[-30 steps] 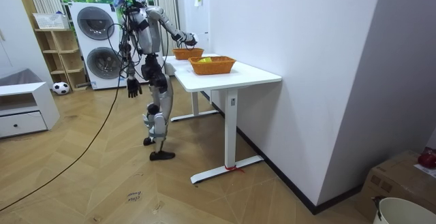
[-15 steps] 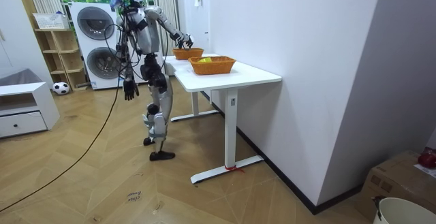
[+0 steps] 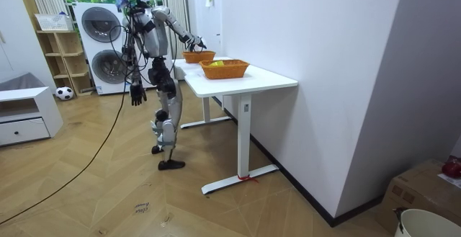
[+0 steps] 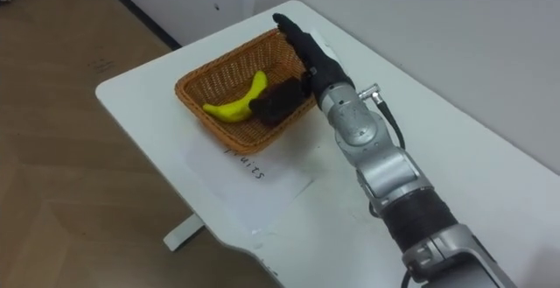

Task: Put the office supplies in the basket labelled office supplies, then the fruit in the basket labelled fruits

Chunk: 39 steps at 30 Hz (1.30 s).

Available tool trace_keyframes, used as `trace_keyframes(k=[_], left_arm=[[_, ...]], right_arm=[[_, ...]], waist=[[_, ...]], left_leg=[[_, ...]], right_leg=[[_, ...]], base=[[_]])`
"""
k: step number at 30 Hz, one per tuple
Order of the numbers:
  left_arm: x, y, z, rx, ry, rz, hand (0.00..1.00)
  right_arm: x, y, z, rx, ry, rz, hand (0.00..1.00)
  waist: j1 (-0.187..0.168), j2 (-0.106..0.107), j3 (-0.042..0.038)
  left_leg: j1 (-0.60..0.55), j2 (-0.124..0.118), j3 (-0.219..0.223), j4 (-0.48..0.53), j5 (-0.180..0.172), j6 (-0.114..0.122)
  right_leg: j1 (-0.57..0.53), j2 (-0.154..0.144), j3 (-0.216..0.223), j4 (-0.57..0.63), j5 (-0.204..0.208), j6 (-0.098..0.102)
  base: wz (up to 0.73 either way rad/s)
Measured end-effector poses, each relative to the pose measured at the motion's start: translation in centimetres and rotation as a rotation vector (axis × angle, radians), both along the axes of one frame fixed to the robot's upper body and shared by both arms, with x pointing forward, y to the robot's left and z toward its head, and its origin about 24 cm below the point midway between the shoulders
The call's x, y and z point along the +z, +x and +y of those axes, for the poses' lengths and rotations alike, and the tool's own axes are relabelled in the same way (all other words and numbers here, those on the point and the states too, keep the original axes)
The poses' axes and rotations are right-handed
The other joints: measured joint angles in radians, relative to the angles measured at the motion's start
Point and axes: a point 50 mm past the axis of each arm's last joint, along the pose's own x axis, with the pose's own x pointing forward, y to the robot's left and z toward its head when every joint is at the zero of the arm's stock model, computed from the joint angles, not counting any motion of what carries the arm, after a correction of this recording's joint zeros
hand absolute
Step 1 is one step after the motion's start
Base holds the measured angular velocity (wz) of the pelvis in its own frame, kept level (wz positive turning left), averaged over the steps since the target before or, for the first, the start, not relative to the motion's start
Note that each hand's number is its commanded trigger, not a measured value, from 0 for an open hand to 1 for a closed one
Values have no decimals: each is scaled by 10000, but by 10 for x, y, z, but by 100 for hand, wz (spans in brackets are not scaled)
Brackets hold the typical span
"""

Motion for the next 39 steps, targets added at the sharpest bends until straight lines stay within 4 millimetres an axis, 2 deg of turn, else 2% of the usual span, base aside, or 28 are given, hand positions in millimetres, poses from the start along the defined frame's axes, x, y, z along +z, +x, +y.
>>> trace_keyframes(k=[4,11,15,17,19,21,25,27,29,30,32,35,36,38,39], left_arm=[[0,1,0,4,-4,-27,0],[0,4,1,-51,98,-121,0],[0,6,1,-58,112,-164,0],[0,11,1,-83,141,-283,0],[0,15,1,-112,146,-376,0],[1,18,0,-150,124,-522,0],[1,21,0,-173,134,-615,0],[1,22,0,-164,192,-629,0],[0,22,-1,-158,236,-668,0],[1,22,0,-154,249,-677,0],[1,24,0,-194,278,-800,0],[2,29,1,-163,321,-1027,0],[2,30,0,-133,318,-1059,0],[2,33,0,15,402,-1237,0],[3,34,0,18,437,-1286,0]], right_arm=[[-1,0,-1,-28,30,52,0],[5,2,-8,-239,94,-173,0],[10,5,-14,-556,231,-322,0],[14,7,-18,-616,71,-468,0],[17,8,-23,-773,129,-554,0],[26,9,-29,-930,310,-856,0],[42,10,-39,-1173,624,-1413,0],[51,11,-44,-1299,939,-1650,0],[62,11,-53,-1635,1304,-2062,0],[66,10,-55,-1755,1421,-2211,0],[87,7,-62,-2004,1793,-3063,0],[111,1,-68,-2205,2465,-4049,0],[115,-1,-70,-2244,2576,-4207,0],[126,-6,-82,-2563,2957,-4668,0],[127,-7,-85,-2667,3051,-4726,0]], waist=[[-21,0,0],[-380,0,-18],[-705,114,-52],[-932,214,-43],[-1100,283,-79],[-1197,371,-118],[-1533,497,-166],[-1772,492,-168],[-1908,517,-150],[-1953,530,-142],[-2358,545,-140],[-2729,569,-134],[-2802,577,-132],[-3250,617,-132],[-3316,601,-150]], left_leg=[[-6,0,-12,-10,0,0],[-158,3,-13,63,1,1],[-168,0,6,101,1,1],[-169,1,12,94,1,1],[-163,1,27,76,1,1],[-84,20,198,27,2,3],[9,16,273,-21,5,8],[99,20,335,-14,7,9],[199,33,648,-35,8,11],[205,34,691,-36,7,11],[148,38,780,-70,6,13],[195,93,1075,-114,5,17],[199,99,1127,-129,5,17],[210,113,1166,-144,1,19],[250,132,1232,-167,1,19]], right_leg=[[0,0,3,-1,0,0],[-166,-6,-25,7,1,-1],[-159,-11,-19,7,1,-1],[-165,-11,9,5,1,-1],[-170,-16,51,7,1,-1],[-199,-20,284,8,0,-1],[-154,-34,379,13,0,-1],[-149,-31,617,10,0,-1],[-163,-38,1045,2,0,0],[-178,-40,1086,1,0,0],[-302,-52,1098,34,0,0],[-382,-35,1167,35,3,-5],[-377,-30,1218,36,4,-6],[-371,-8,1298,30,9,-13],[-375,8,1360,31,12,-18]], base=[[0],[0],[0],[0],[-4],[-19],[-7],[-8],[-27],[-22],[-13],[-24],[-20],[-7],[-26]])
